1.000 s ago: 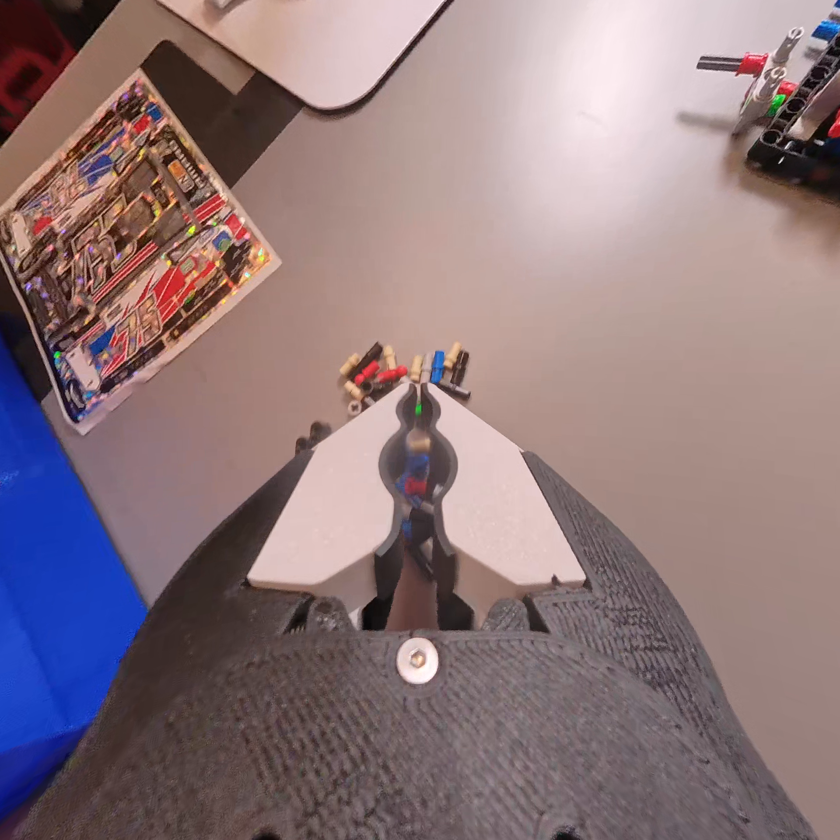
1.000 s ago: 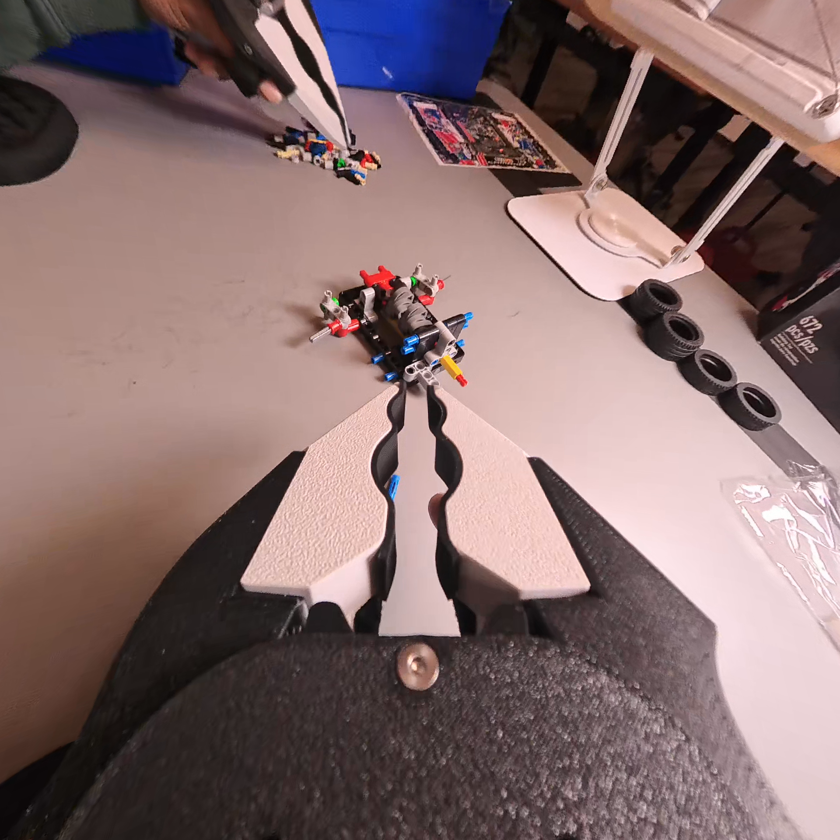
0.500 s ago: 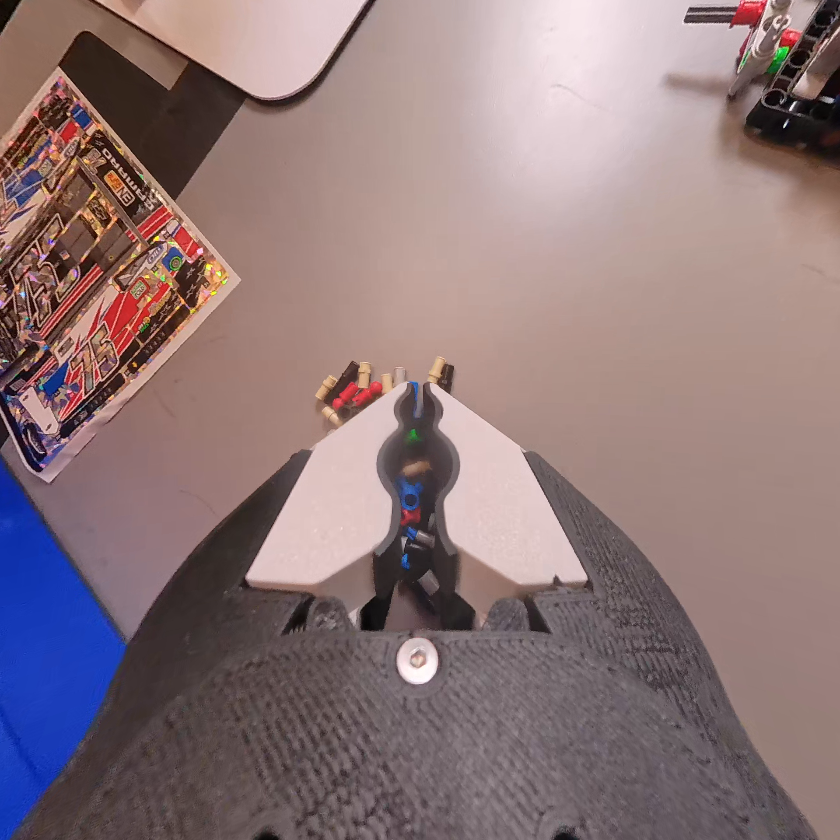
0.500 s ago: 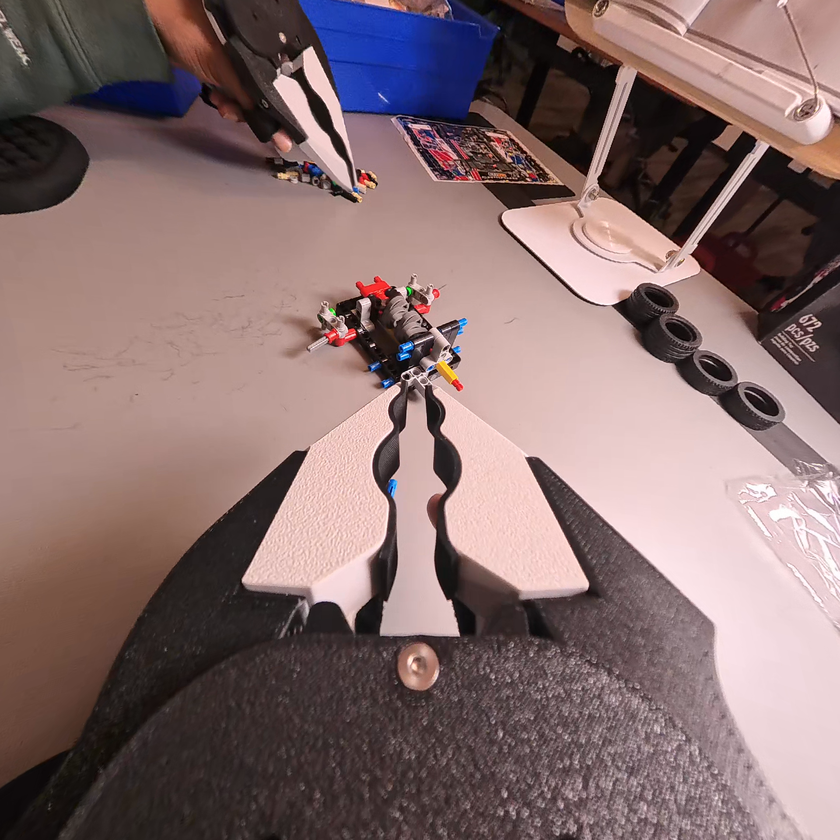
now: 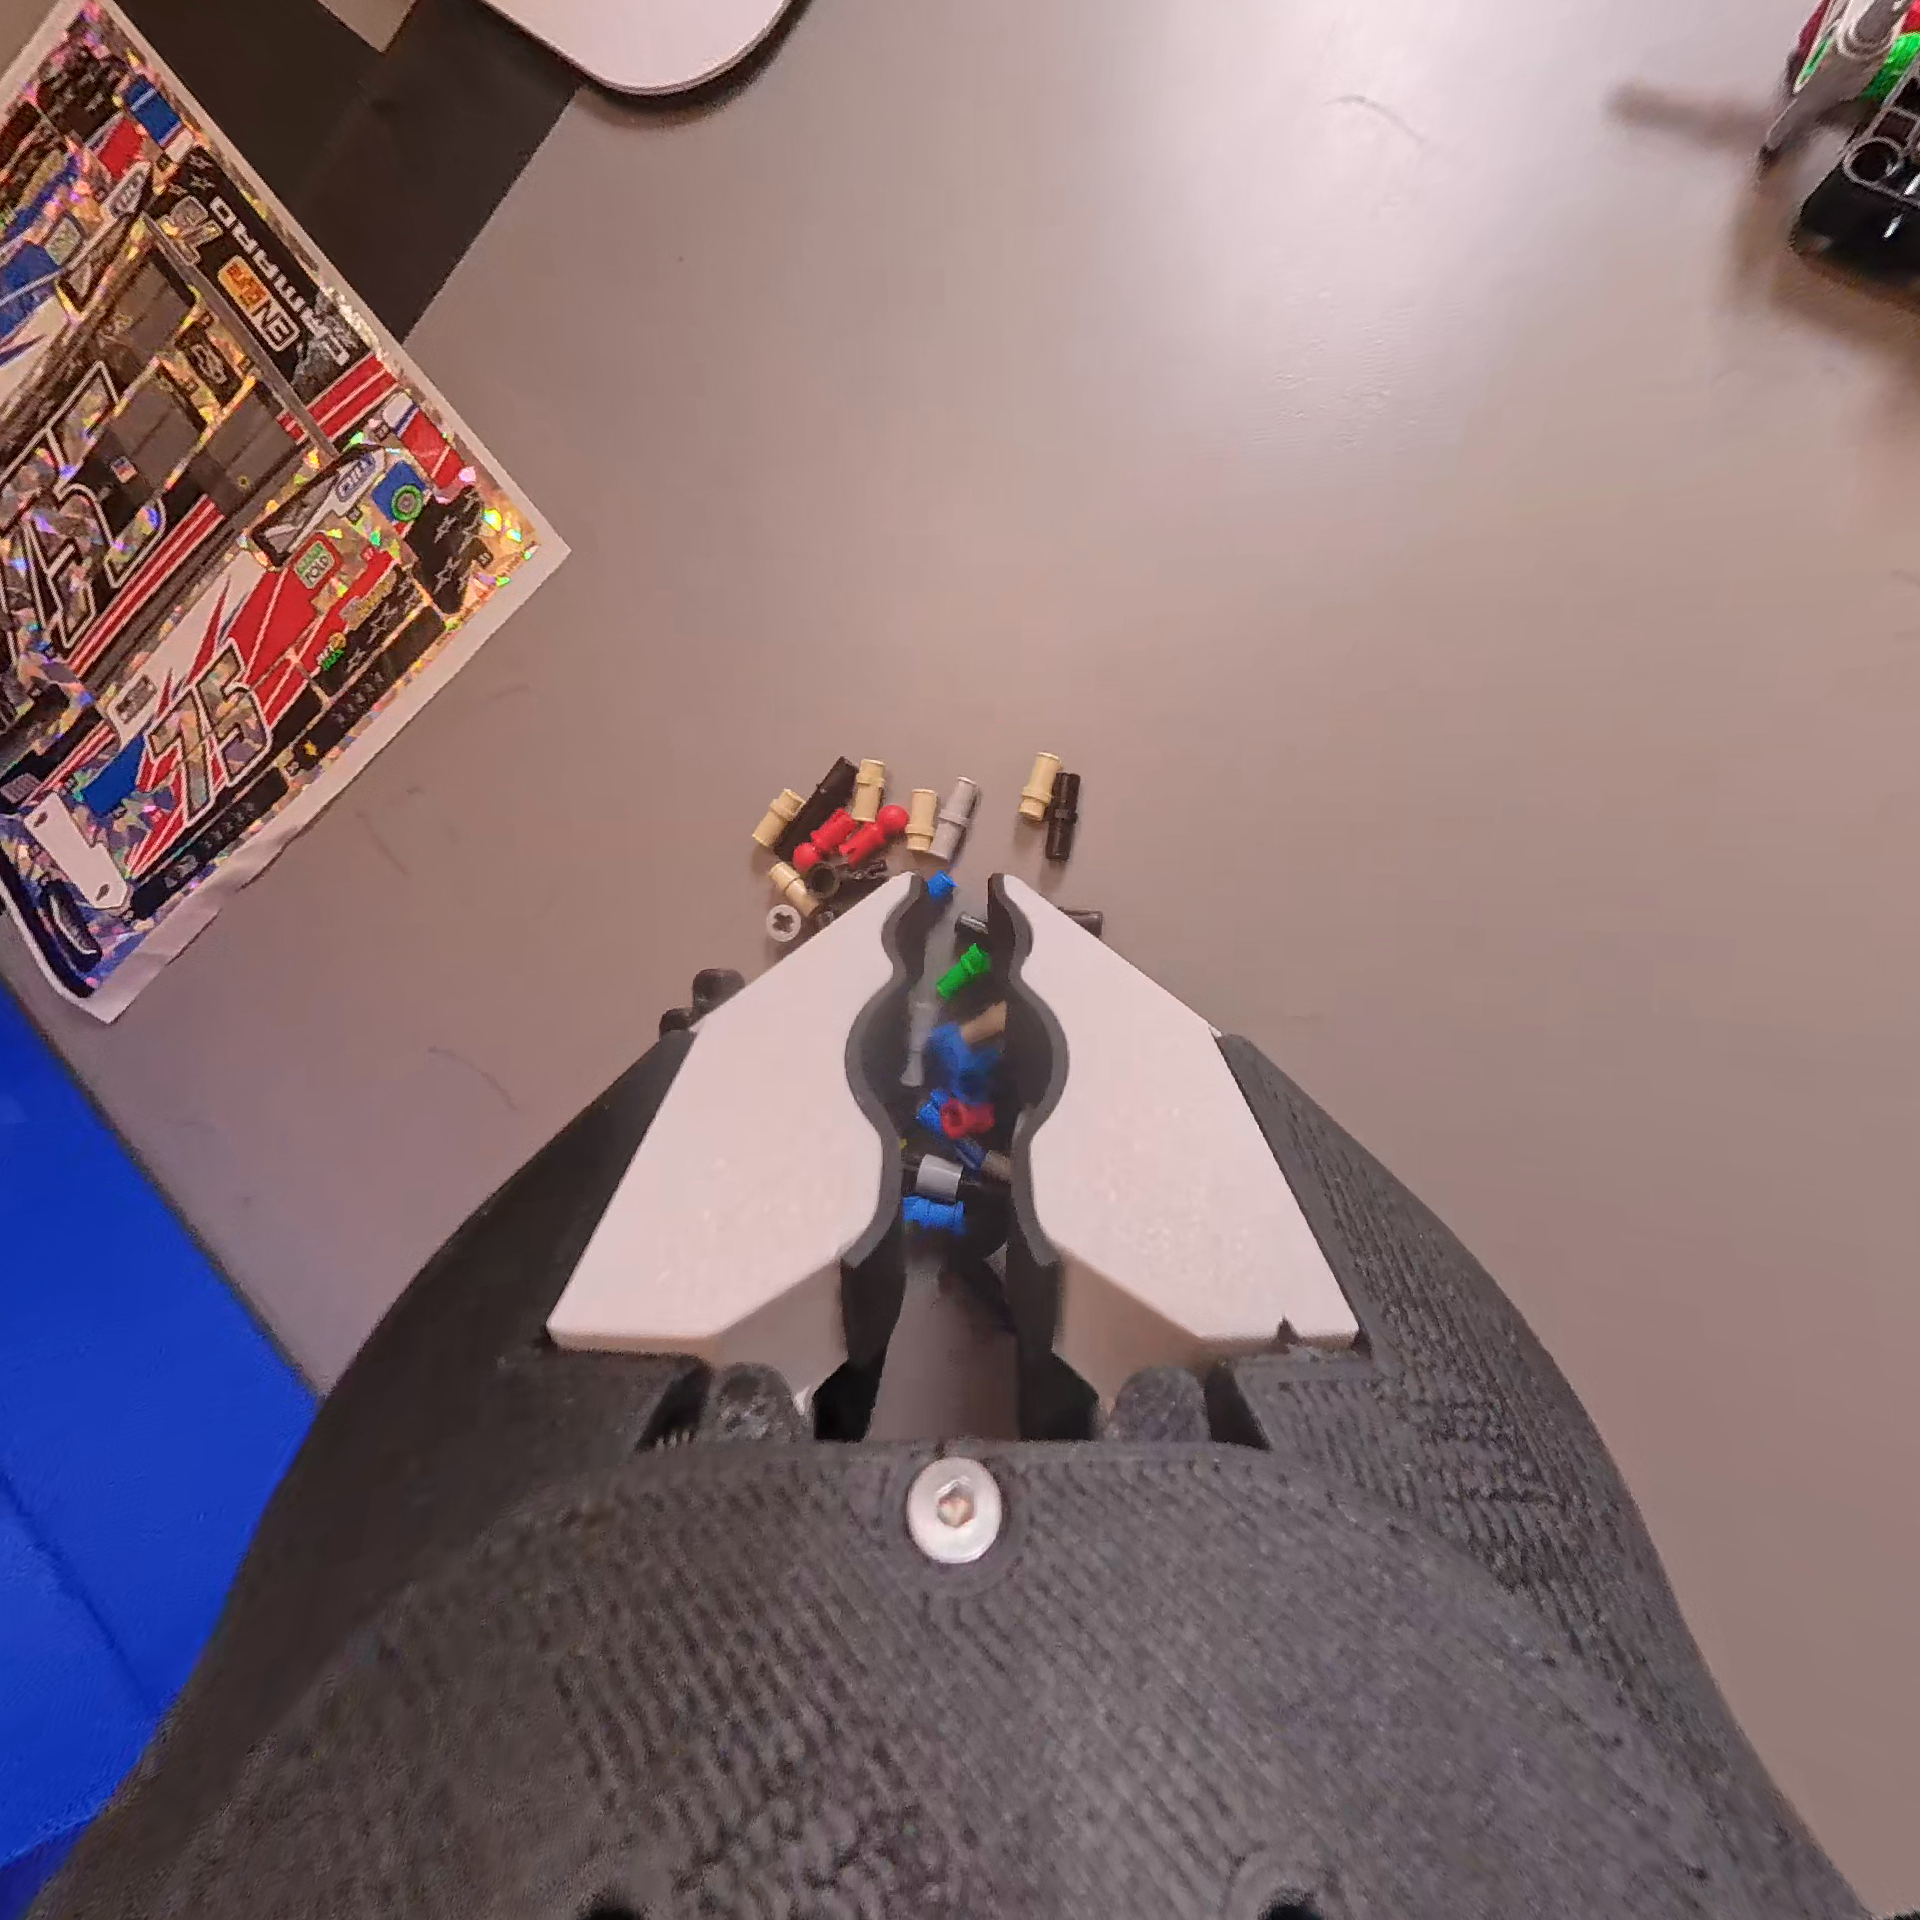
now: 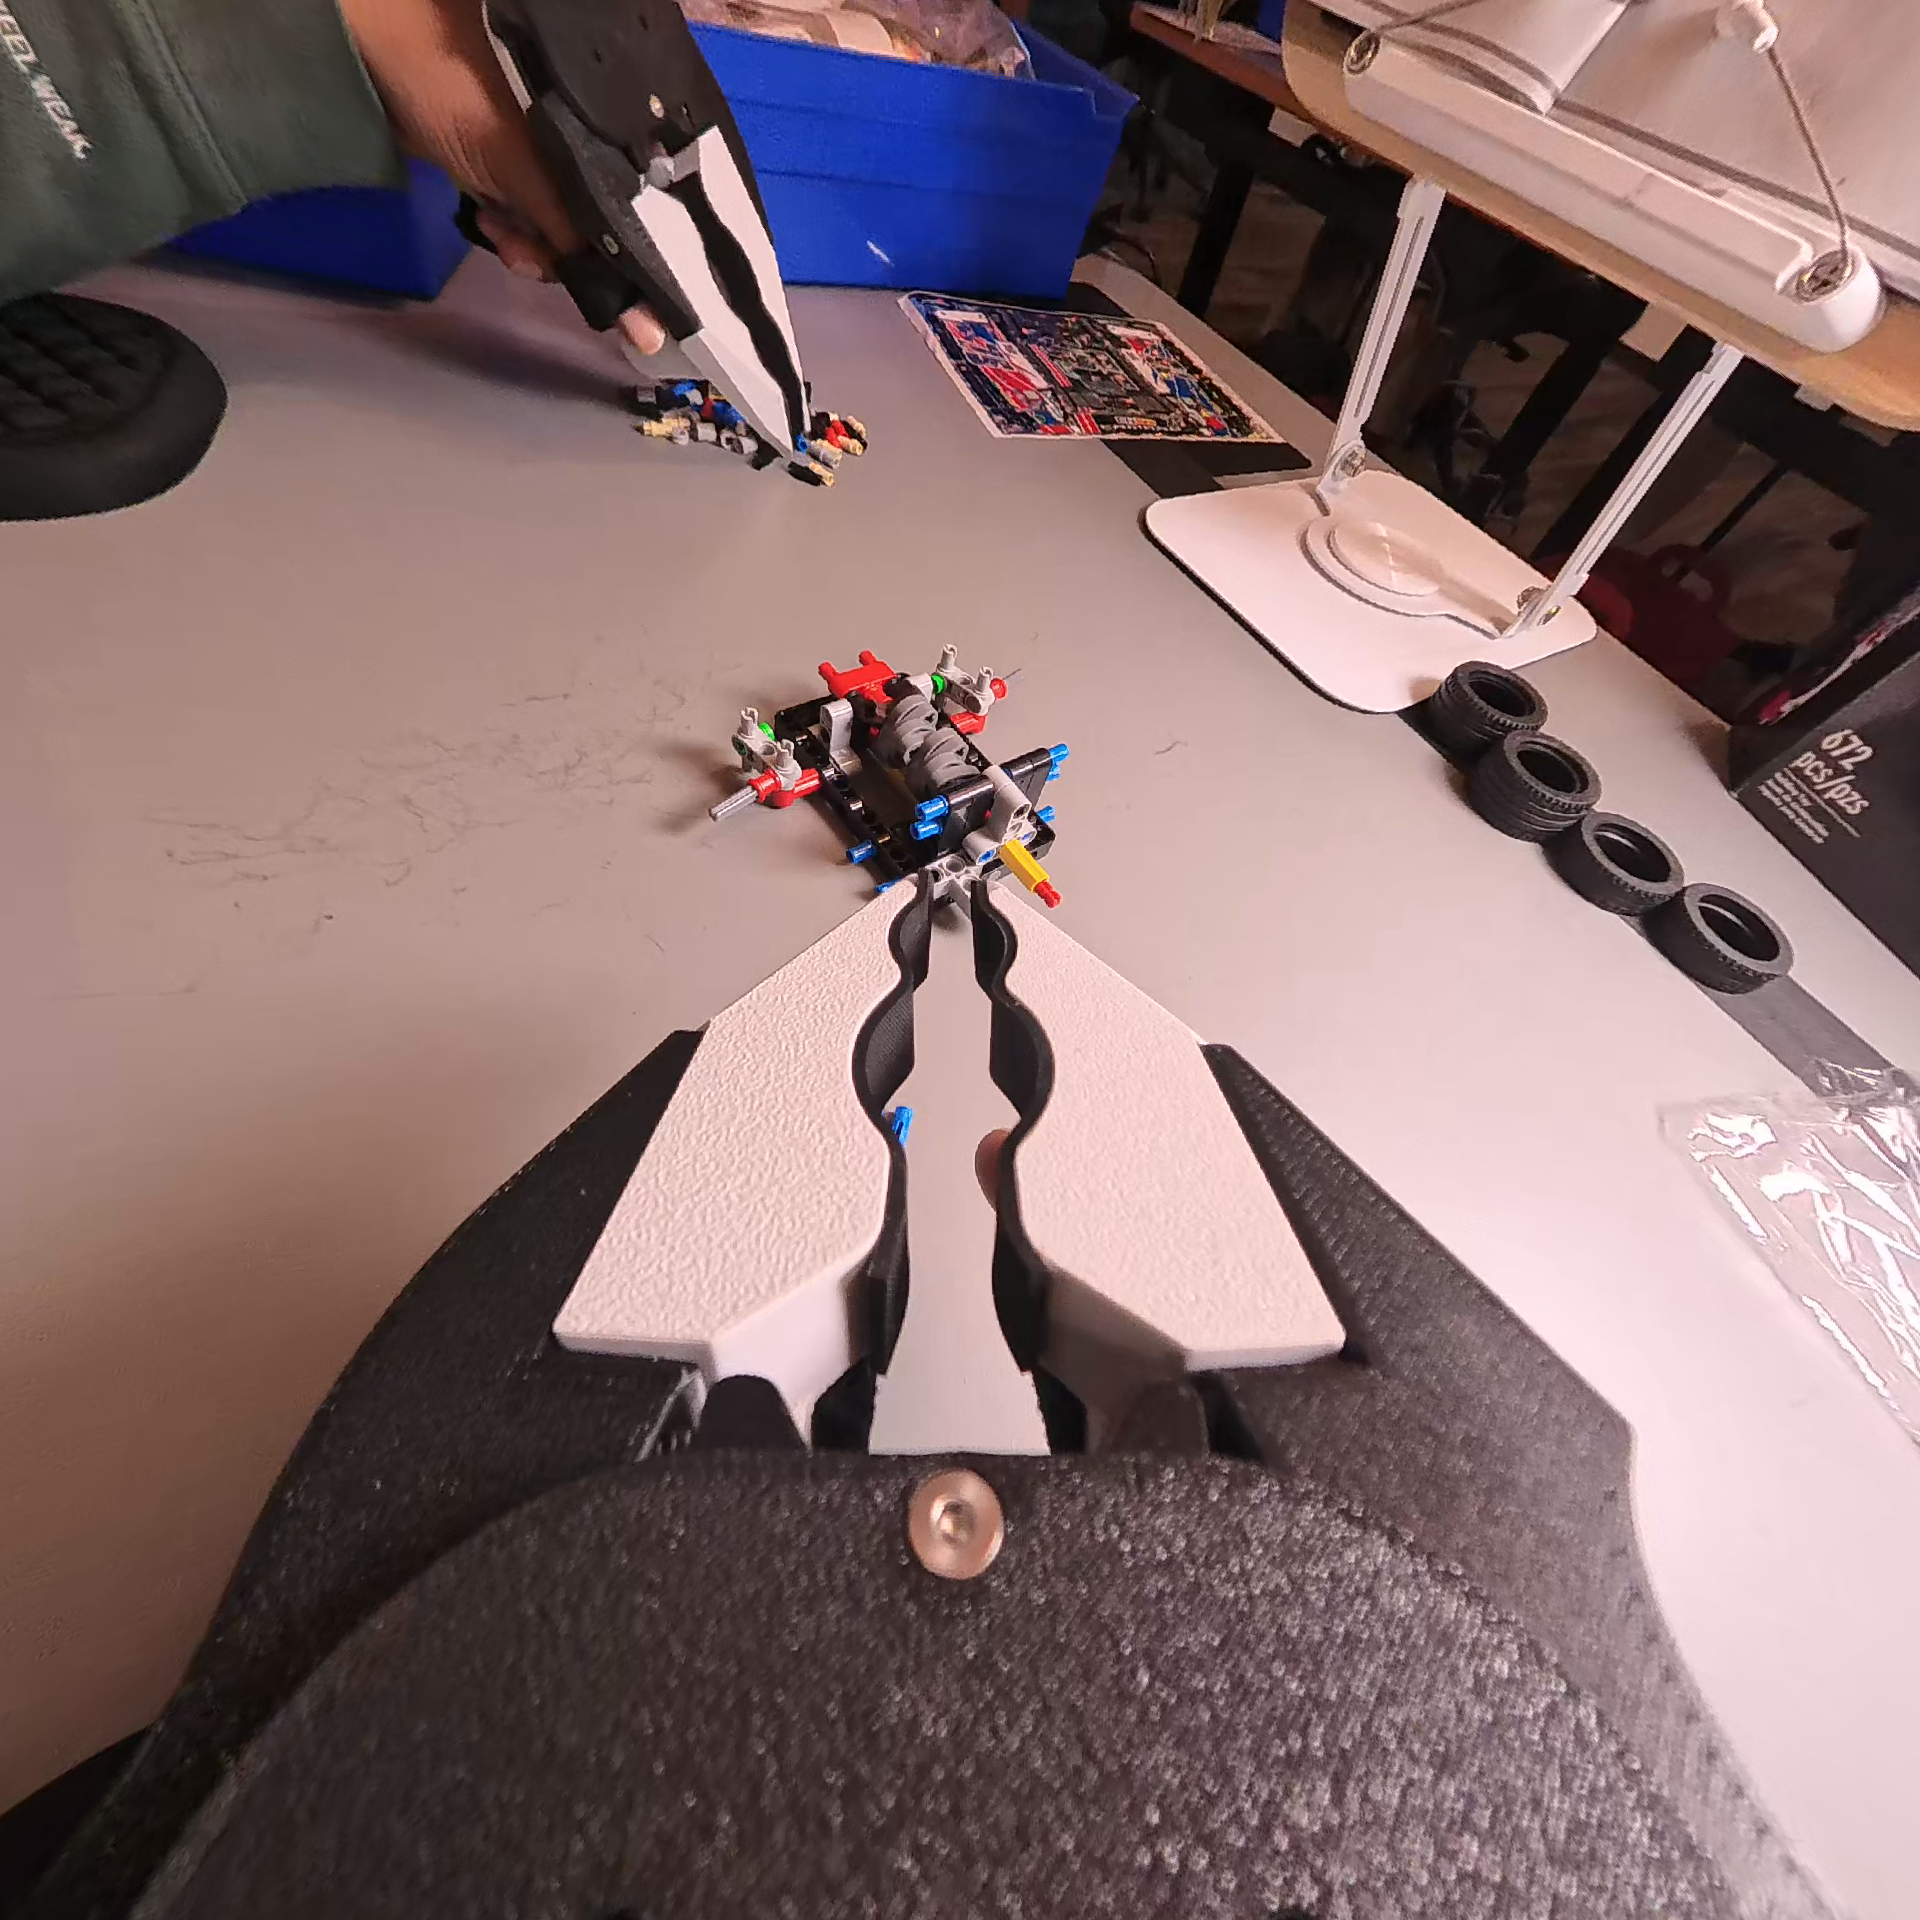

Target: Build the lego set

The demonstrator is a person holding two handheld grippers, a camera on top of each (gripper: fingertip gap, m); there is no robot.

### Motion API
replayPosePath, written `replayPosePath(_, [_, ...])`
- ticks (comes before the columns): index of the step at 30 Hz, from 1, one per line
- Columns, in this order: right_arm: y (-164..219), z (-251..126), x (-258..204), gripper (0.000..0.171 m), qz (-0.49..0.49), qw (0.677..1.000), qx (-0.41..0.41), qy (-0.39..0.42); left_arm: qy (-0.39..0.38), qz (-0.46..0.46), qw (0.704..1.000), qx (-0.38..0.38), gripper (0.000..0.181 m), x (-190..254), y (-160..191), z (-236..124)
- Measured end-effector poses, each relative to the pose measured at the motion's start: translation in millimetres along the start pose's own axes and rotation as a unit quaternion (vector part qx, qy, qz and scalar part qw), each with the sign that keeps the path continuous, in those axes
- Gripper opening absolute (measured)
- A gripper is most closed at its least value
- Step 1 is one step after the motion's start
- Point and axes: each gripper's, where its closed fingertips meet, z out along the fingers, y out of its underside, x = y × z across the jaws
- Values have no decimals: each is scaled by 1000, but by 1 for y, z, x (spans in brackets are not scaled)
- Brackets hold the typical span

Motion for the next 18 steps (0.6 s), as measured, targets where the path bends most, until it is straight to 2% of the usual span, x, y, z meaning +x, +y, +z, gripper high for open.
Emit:
replayPosePath(1, [-1,0,0,5,0,1000,1,0,-3,1,1000,-1,9,-2,0,-1])
replayPosePath(18, [-5,-5,0,8,9,1000,13,-7,17,-1,1000,-21,7,-8,5,0])
